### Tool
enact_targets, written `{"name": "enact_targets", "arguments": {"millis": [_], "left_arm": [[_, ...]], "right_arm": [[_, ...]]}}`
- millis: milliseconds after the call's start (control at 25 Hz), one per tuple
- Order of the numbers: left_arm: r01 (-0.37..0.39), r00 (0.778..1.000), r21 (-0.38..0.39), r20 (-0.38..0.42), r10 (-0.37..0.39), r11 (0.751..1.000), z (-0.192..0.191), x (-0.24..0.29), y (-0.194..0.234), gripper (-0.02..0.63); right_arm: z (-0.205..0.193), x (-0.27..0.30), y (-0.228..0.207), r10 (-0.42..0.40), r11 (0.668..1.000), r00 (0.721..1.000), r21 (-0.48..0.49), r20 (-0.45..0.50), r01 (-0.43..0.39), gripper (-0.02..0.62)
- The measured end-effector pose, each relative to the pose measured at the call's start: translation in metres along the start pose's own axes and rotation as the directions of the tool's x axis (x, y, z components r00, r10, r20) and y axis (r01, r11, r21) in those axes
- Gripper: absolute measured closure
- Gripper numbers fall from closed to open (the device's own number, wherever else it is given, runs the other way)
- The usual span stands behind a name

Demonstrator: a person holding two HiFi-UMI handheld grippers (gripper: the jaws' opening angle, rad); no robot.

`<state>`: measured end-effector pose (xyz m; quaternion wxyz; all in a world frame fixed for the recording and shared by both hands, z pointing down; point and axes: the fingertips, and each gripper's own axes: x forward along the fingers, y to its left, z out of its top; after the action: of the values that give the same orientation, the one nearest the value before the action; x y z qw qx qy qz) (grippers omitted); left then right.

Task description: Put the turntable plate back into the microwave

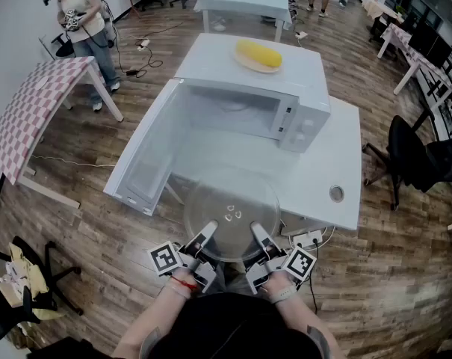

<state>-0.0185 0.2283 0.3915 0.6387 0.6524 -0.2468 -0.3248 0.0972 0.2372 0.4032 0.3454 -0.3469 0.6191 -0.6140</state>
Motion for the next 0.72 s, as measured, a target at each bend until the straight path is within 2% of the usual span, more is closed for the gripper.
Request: {"name": "enact_targets", "arguments": {"millis": [280,440,720], "left_arm": [[0.002,1.0,0.01,0.003,-0.002,1.0,0.0,0.002,0.002,0.574],[0.007,1.0,-0.009,0.004,-0.007,1.0,0.001,0.008,0.006,0.574],[0.012,1.0,-0.013,0.014,-0.012,1.0,0.021,0.032,0.012,0.574]], "right_arm": [[0.002,0.001,0.0,0.006,1.0,1.0,0.0,-0.002,-0.006,0.555],[0.007,0.003,-0.005,-0.009,1.0,1.0,-0.001,0.0,0.009,0.555],[0.026,0.03,-0.008,0.0,1.0,1.0,-0.01,-0.006,0.0,0.555]]}}
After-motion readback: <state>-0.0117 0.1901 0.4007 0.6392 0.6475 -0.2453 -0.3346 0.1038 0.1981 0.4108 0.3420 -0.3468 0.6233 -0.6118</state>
